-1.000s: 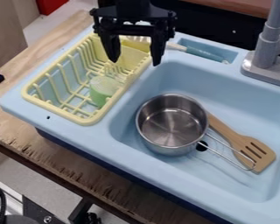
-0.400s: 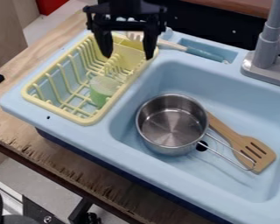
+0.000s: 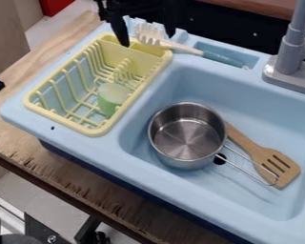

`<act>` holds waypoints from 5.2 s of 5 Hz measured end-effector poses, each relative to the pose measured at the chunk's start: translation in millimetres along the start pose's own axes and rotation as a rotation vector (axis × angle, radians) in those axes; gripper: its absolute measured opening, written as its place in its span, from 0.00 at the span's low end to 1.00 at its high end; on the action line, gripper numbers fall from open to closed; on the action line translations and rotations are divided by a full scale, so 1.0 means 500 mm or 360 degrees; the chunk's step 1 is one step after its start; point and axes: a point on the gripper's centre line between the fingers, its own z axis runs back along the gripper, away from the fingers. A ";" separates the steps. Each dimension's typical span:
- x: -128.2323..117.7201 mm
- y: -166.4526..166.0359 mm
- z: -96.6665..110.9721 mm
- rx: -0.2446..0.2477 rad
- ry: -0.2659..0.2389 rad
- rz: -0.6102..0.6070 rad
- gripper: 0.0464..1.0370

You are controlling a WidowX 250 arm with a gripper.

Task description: Put the spatula in the silver pot

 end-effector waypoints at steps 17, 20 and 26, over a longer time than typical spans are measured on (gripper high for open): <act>0.015 0.067 -0.012 0.0039 0.0008 0.0749 0.02; -0.110 0.019 -0.041 -0.0099 0.0042 0.0825 0.02; -0.170 0.011 -0.132 -0.0059 0.0012 0.0791 0.02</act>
